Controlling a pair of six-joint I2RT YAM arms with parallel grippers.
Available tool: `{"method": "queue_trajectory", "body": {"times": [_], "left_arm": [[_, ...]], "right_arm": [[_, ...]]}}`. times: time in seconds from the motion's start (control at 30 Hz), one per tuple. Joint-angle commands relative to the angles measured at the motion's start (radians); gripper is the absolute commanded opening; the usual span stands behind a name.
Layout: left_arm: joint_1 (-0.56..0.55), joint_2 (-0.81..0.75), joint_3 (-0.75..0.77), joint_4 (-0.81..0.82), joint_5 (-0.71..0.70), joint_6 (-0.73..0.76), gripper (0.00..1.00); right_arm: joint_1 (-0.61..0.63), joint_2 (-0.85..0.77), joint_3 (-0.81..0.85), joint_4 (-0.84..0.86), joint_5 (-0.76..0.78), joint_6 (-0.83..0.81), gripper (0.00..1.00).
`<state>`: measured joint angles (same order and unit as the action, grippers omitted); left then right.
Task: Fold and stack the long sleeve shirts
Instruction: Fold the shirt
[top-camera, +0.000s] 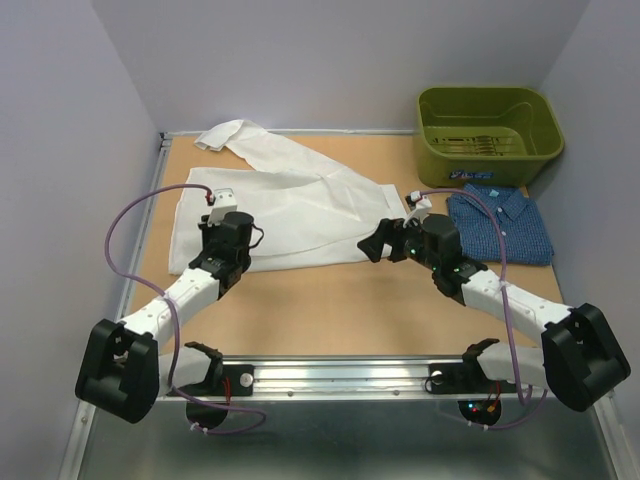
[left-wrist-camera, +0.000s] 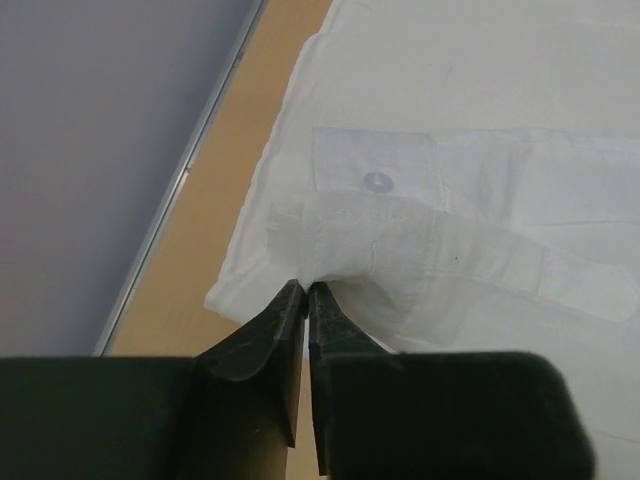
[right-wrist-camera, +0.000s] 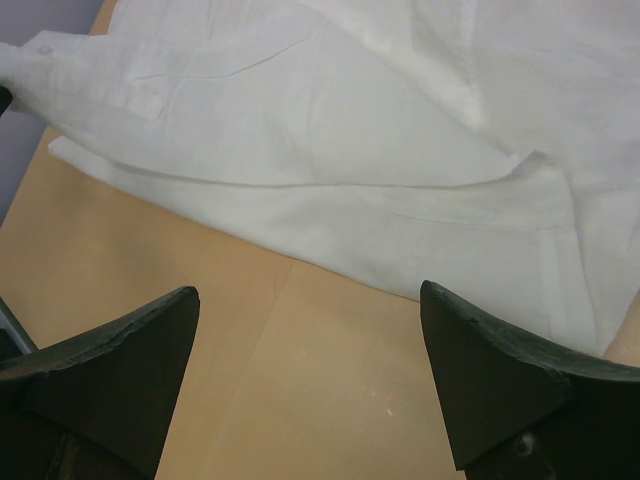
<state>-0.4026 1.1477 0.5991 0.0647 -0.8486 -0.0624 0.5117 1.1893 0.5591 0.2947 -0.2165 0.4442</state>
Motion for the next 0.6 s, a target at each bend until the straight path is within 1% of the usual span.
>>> {"method": "queue_trajectory", "body": {"times": [0.0,0.03,0.1,0.2,0.27,0.3,0.33,0.37,0.4,0.47,0.5,0.57], "left_arm": [[0.031,-0.011,0.039,0.001,-0.09,-0.051,0.3],[0.039,-0.013,0.051,-0.018,-0.092,-0.069,0.36],[0.054,-0.011,0.064,-0.037,-0.087,-0.083,0.38],[0.076,-0.014,0.079,-0.062,-0.09,-0.105,0.47],[0.087,-0.014,0.106,-0.106,-0.093,-0.144,0.56],[0.09,-0.016,0.116,-0.123,-0.096,-0.161,0.62],[0.096,-0.016,0.14,-0.158,-0.095,-0.18,0.65],[0.099,-0.013,0.154,-0.176,-0.084,-0.223,0.68],[0.1,-0.011,0.169,-0.202,-0.037,-0.24,0.69],[0.1,-0.002,0.212,-0.223,0.029,-0.287,0.69],[0.1,0.012,0.223,-0.229,0.102,-0.339,0.7],[0.102,0.035,0.246,-0.238,0.155,-0.401,0.69]], "right_arm": [[-0.001,-0.017,0.005,0.018,0.005,-0.022,0.96],[-0.002,-0.014,0.007,0.017,0.003,-0.025,0.96],[-0.001,-0.011,0.019,0.012,0.002,-0.032,0.96],[-0.001,-0.005,0.041,0.004,0.003,-0.041,0.96],[-0.001,0.009,0.061,0.0,0.005,-0.041,0.96],[-0.001,0.013,0.073,-0.003,0.003,-0.039,0.96],[-0.001,0.033,0.108,-0.009,-0.001,-0.036,0.96],[-0.001,0.045,0.126,-0.02,-0.003,-0.033,0.96],[-0.001,0.064,0.168,-0.023,-0.007,-0.029,0.96],[-0.001,0.12,0.211,-0.023,-0.017,-0.019,0.96],[-0.001,0.145,0.231,-0.025,-0.027,-0.007,0.95],[-0.001,0.197,0.301,-0.022,-0.052,0.005,0.95]]}}
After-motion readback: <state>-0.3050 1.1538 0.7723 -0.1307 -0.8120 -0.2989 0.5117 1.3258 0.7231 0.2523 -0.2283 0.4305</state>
